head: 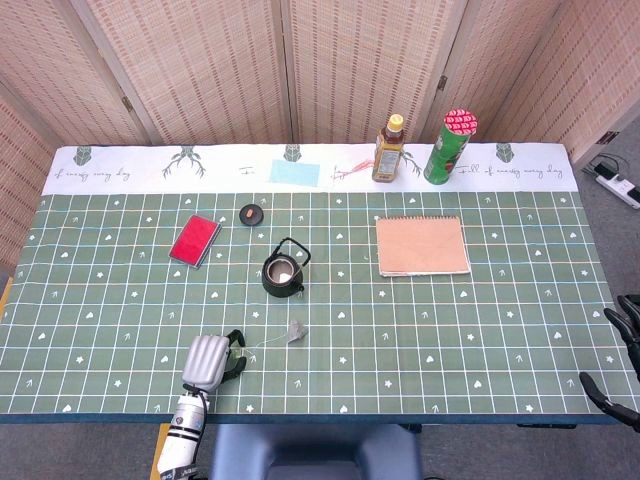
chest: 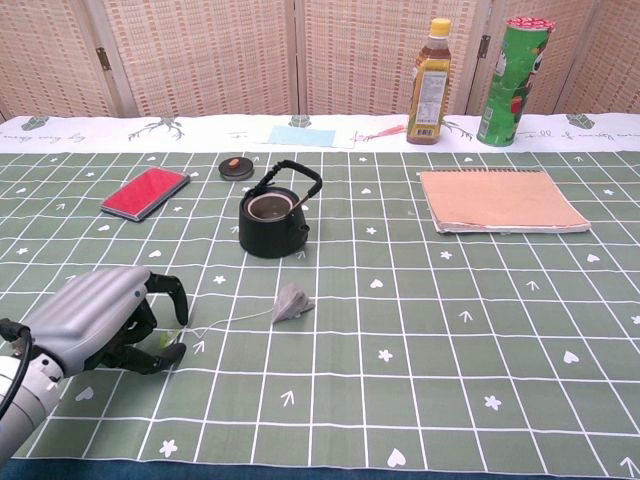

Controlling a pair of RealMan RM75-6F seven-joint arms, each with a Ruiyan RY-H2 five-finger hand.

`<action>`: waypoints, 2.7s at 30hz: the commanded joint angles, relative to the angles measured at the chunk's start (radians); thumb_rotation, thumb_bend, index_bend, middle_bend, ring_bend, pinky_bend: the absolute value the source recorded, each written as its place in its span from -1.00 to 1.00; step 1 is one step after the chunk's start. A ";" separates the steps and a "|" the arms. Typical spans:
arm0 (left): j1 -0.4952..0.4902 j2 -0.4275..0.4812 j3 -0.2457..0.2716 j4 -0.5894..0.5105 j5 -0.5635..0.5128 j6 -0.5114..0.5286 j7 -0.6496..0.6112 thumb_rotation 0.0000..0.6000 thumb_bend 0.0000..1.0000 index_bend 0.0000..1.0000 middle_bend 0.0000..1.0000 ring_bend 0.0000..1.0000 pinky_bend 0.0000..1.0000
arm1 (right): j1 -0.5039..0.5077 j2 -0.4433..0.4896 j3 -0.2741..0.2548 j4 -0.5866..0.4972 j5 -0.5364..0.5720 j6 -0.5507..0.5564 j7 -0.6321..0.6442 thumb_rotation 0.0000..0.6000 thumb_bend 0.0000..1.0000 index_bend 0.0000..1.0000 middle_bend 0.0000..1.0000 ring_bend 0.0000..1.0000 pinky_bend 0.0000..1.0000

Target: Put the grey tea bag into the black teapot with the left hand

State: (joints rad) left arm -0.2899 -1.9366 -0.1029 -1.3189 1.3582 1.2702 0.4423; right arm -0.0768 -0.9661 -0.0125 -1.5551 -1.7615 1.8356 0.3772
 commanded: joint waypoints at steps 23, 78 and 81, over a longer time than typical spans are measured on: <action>-0.006 0.027 0.014 0.018 -0.022 0.004 -0.018 1.00 -0.49 -0.01 1.00 1.00 1.00 | 0.004 -0.002 0.001 -0.005 0.000 -0.015 -0.015 1.00 -0.30 -1.00 -1.00 -1.00 -1.00; -0.133 0.155 -0.078 -0.056 0.124 0.092 0.111 1.00 -0.04 0.34 1.00 1.00 1.00 | 0.005 -0.007 -0.001 -0.007 -0.002 -0.024 -0.032 1.00 -0.29 -1.00 -1.00 -1.00 -1.00; -0.157 0.170 -0.099 -0.125 0.114 0.076 0.181 1.00 -0.04 0.34 1.00 1.00 1.00 | 0.006 -0.008 -0.005 -0.010 -0.006 -0.030 -0.040 1.00 -0.29 -1.00 -1.00 -1.00 -1.00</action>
State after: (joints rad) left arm -0.4199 -1.7878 -0.1773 -1.3926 1.4707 1.3556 0.5740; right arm -0.0711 -0.9738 -0.0168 -1.5645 -1.7671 1.8063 0.3376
